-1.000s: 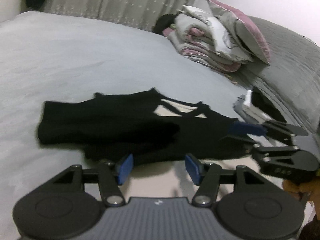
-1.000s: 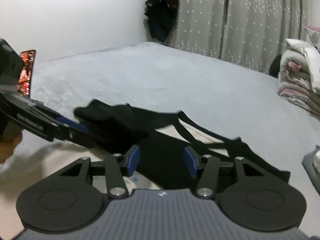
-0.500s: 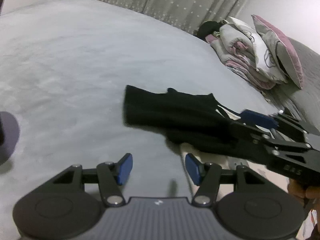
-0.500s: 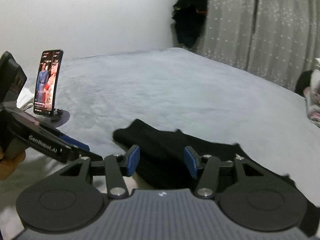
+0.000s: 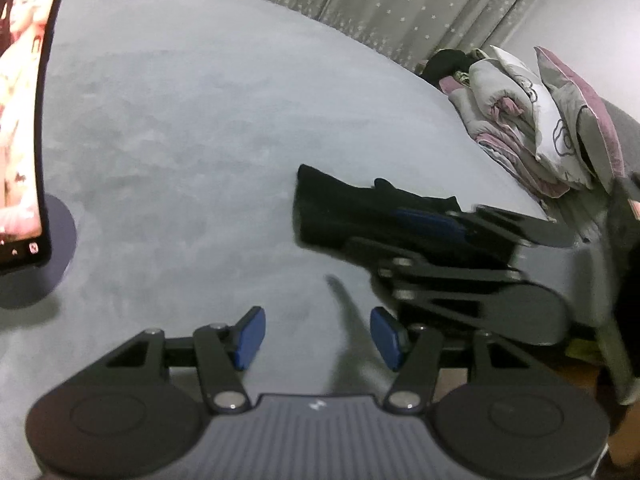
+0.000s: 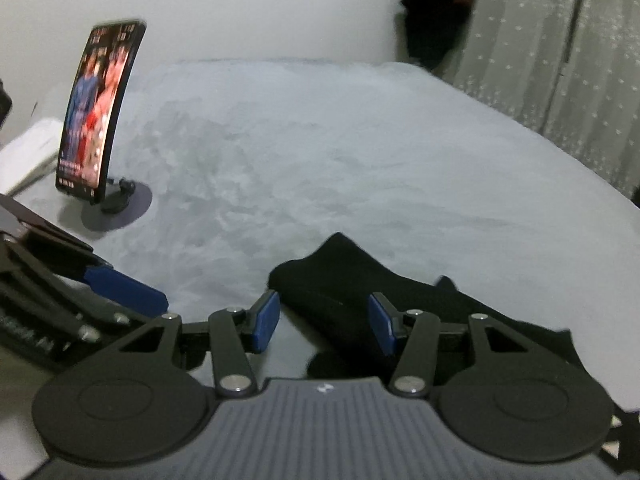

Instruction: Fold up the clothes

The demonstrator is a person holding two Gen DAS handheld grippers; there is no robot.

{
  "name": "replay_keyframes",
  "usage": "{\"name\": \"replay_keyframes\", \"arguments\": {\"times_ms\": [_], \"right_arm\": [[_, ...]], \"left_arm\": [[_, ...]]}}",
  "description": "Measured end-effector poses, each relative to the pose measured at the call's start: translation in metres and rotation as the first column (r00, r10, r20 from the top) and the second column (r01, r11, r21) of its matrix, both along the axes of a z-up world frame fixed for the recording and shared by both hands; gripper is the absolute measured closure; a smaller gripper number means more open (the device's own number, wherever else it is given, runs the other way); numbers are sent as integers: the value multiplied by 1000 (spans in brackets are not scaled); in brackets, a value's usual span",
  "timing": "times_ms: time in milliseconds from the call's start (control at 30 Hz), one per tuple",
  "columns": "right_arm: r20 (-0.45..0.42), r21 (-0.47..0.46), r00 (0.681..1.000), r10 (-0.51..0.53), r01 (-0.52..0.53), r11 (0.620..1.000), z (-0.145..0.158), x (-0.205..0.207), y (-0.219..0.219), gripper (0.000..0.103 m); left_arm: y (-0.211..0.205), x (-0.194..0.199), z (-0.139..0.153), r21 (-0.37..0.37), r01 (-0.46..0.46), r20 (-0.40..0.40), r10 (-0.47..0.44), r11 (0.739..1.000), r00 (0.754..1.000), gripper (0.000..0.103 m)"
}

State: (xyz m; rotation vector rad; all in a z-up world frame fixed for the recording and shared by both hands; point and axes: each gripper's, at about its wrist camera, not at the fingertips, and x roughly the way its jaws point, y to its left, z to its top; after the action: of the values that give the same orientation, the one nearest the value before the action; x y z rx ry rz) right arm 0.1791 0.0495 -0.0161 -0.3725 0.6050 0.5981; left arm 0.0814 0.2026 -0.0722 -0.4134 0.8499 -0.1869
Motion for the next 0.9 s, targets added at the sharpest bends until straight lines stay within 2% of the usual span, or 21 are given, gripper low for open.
{"name": "replay_keyframes", "arguments": {"times_ms": [133, 200, 267, 333, 467, 667, 900], "right_arm": [[-7, -52, 1000, 3, -4, 999, -8, 13, 12, 52], [-15, -67, 1000, 2, -3, 998, -11, 19, 14, 63], [-15, -66, 1000, -8, 7, 998, -12, 22, 13, 95], [-10, -46, 1000, -30, 29, 999, -9, 22, 9, 100], [-1, -7, 997, -74, 74, 997, -3, 22, 1, 101], [67, 97, 987, -144, 137, 986, 31, 4, -32, 101], [94, 233, 954, -284, 257, 938, 59, -21, -97, 101]], "left_arm": [[2, 1, 0, 20, -7, -8, 7, 1000, 1000, 45], [3, 1, 0, 0, -12, -10, 12, 1000, 1000, 45], [2, 1, 0, 1, -10, -9, 10, 1000, 1000, 45], [1, 2, 1, 4, -8, -8, 8, 1000, 1000, 45], [-3, 5, 1, -10, 2, -9, -2, 1000, 1000, 45], [-16, 10, 4, -28, 25, -1, -25, 999, 1000, 45], [-37, 19, 0, -13, 48, -3, -48, 999, 999, 45]]}}
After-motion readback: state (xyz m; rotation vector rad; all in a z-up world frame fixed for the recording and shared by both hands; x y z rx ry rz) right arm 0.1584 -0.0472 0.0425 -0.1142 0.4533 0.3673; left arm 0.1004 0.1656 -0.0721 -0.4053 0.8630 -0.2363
